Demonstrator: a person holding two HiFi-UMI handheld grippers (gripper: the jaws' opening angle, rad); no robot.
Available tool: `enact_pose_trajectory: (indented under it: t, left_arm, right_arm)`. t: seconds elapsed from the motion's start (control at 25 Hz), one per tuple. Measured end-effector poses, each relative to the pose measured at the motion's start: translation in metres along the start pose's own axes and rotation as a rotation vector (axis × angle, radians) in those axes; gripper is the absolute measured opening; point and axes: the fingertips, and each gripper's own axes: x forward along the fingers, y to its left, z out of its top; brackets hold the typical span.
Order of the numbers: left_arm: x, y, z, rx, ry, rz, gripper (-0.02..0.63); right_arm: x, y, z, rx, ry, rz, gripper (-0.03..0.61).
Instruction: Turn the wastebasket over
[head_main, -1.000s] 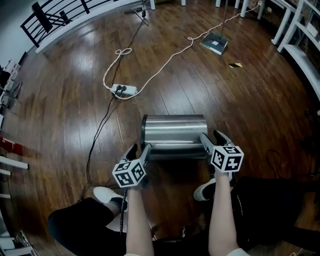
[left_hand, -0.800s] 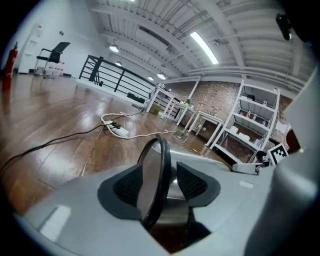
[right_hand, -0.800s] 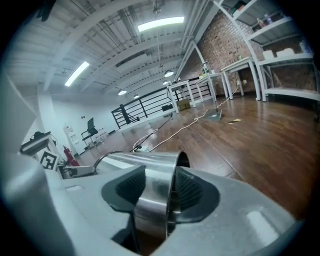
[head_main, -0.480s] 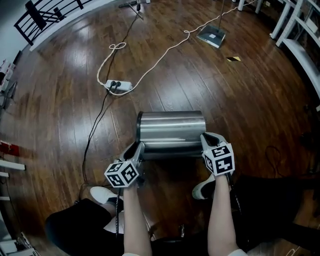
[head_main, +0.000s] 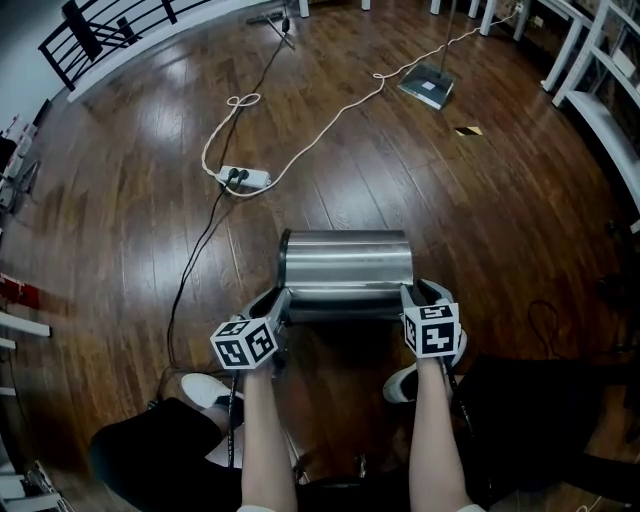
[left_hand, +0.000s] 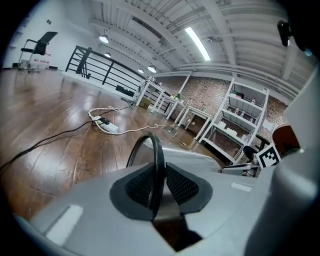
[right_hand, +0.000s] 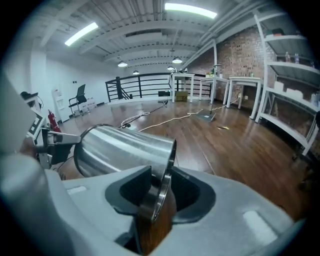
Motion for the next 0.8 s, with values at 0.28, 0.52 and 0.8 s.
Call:
enact_pose_trajectory:
  t: [0.28,0.52,0.8]
  left_arm:
    - [-0.012,0.005,-0.006,0.021,0.043,0.027,0.074]
    - [-0.06,0.01,0.041,0.096,-0.016,0.064,0.07]
    - [-0.059,-0.072,0.077,0.765,0.167,0.126,0.067]
  right_arm:
    - [0.003,0.008,0.001,0.105,-0.061,0.086,0.055]
    - [0.009,0.049,0.006,0.14,-0.088,0.155,0.029]
    - [0.049,0.181,-0.068,0.542,0.079,0.555,-0.009]
